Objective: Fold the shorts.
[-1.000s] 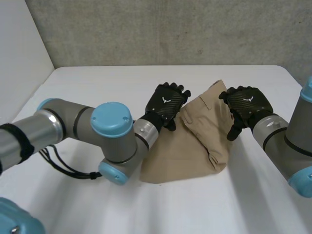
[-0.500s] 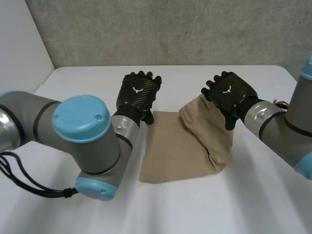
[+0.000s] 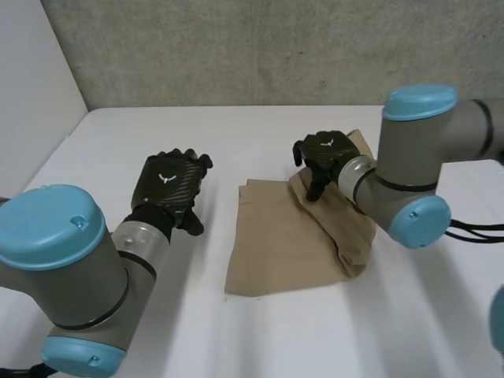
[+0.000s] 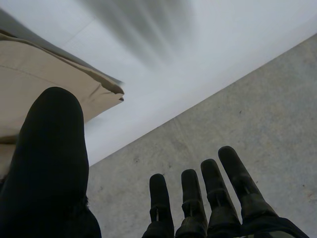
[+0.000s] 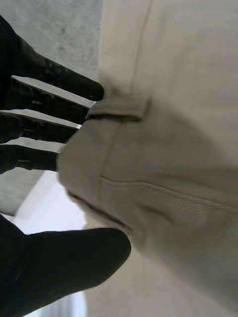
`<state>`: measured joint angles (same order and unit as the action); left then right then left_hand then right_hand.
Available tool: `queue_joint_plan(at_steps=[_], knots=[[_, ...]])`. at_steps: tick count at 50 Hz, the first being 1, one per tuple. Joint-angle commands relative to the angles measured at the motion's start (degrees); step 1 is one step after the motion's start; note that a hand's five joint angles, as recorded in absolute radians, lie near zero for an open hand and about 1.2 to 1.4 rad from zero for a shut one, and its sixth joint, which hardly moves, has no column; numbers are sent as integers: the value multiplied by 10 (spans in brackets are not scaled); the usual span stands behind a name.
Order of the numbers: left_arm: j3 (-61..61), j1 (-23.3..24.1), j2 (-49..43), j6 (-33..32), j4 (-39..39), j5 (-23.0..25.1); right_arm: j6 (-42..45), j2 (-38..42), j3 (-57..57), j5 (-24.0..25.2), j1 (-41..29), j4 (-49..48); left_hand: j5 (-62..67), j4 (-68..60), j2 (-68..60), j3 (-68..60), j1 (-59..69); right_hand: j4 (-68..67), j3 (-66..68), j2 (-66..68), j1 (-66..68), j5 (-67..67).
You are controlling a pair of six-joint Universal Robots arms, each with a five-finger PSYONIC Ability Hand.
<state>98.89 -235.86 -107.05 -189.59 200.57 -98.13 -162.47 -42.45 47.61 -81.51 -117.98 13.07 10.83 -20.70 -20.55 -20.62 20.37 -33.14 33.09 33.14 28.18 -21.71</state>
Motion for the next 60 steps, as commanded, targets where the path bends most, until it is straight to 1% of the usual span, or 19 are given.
queue_joint_plan(at_steps=[1,8,12,13,17,21,25,26,28,29,31,35,36,40,44,49,54,58,60], knots=[[2,-7,13,8,0,0,82,42,-71,-44,-29,55,20,-21,-23,-22,25,-468,469,468,518,-483],[5,-16,32,9,0,0,106,-16,-45,-26,-80,31,20,-21,-23,-22,25,-469,469,469,518,-483],[6,-25,47,9,0,0,125,-47,21,41,-113,13,20,-21,-23,-22,25,-469,469,469,518,-483],[6,-28,49,9,0,-1,142,-58,49,68,-122,12,20,-21,-23,-22,25,-469,469,469,518,-483],[8,-38,60,9,0,0,192,-67,106,100,-139,20,18,-20,-21,-20,23,-469,469,469,518,-483],[9,-43,62,10,0,0,239,-62,137,98,-145,30,18,-20,-21,-20,23,-469,469,469,518,-483],[9,-43,62,9,1,0,251,-65,144,101,-146,38,13,-15,-16,-15,18,-469,469,469,518,-483],[9,-43,61,9,1,1,248,-69,145,103,-145,35,13,-15,-16,-15,18,-379,380,379,429,-394],[9,-43,61,9,2,1,239,-74,145,104,-143,27,12,-13,-14,-14,16,-111,111,111,160,-125],[8,-43,61,9,3,1,227,-83,145,100,-143,10,8,-10,-11,-10,13,117,-117,-117,-68,103],[2,-44,60,9,4,0,208,-99,145,90,-142,-10,-10,9,7,8,-6,229,-228,-229,-179,214],[-19,-45,54,9,8,1,119,-152,161,59,-139,-42,-44,43,41,42,-39,231,-231,-231,-182,217],[-25,-44,54,8,9,1,70,-172,177,55,-130,-45,-51,49,48,49,-46,231,-231,-231,-182,217],[-62,-37,40,7,8,0,-27,-213,221,56,-87,-46,-61,59,58,59,-56,231,-231,-231,-182,217],[-105,-21,11,11,3,2,-93,-245,257,51,-44,-38,-61,59,58,59,-56,231,-231,-231,-182,217],[-161,19,-35,24,-3,36,-118,-275,289,49,-3,-40,-61,59,58,59,-56,231,-231,-231,-182,217],[-208,41,-91,27,-35,64,-120,-279,285,57,31,-41,-61,59,58,59,-56,231,-231,-231,-182,217],[-258,52,-159,32,-78,64,-119,-245,262,55,28,-42,-74,73,71,72,-70,231,-231,-231,-182,217],[-279,55,-184,33,-102,63,-117,-198,239,54,28,-41,-83,81,80,81,-78,231,-231,-231,-182,217]])
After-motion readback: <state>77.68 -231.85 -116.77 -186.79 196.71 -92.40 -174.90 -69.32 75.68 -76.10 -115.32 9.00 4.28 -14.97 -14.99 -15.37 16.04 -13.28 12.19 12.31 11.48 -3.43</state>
